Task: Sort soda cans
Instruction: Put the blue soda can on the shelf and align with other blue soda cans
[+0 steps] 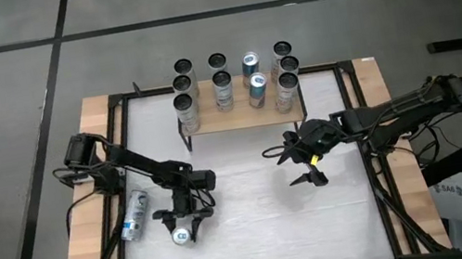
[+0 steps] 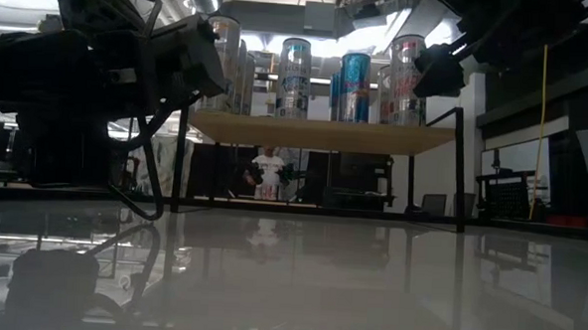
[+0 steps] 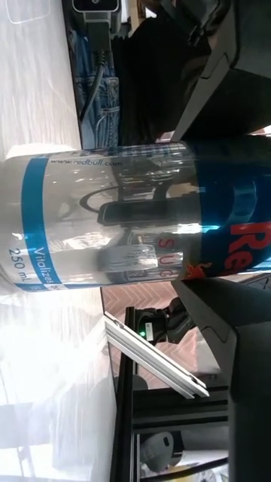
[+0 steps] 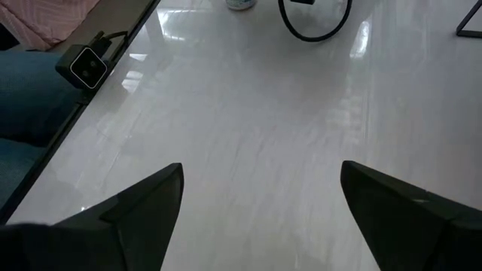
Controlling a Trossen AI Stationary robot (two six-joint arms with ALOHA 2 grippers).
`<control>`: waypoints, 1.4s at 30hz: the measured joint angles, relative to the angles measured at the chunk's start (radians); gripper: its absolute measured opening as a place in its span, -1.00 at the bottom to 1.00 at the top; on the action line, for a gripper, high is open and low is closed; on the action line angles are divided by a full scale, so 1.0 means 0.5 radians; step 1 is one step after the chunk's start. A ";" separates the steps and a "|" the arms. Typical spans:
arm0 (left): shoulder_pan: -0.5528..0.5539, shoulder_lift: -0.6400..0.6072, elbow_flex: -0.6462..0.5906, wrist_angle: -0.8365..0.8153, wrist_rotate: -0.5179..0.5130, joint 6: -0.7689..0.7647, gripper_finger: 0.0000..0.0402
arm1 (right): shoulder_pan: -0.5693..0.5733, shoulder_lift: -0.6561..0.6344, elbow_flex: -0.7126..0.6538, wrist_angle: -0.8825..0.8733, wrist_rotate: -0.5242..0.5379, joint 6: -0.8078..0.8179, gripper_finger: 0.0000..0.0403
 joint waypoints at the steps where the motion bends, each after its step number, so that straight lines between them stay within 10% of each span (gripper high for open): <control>1: 0.000 0.000 0.000 0.000 0.000 0.000 0.30 | 0.000 0.000 0.000 0.000 -0.001 0.000 0.77; 23: 0.000 0.000 0.000 0.007 -0.007 0.119 0.31 | 0.000 0.000 0.000 -0.002 0.000 0.001 0.77; 42: 0.002 -0.014 0.006 0.007 -0.168 0.212 0.75 | 0.000 0.000 0.000 -0.003 0.000 0.001 0.77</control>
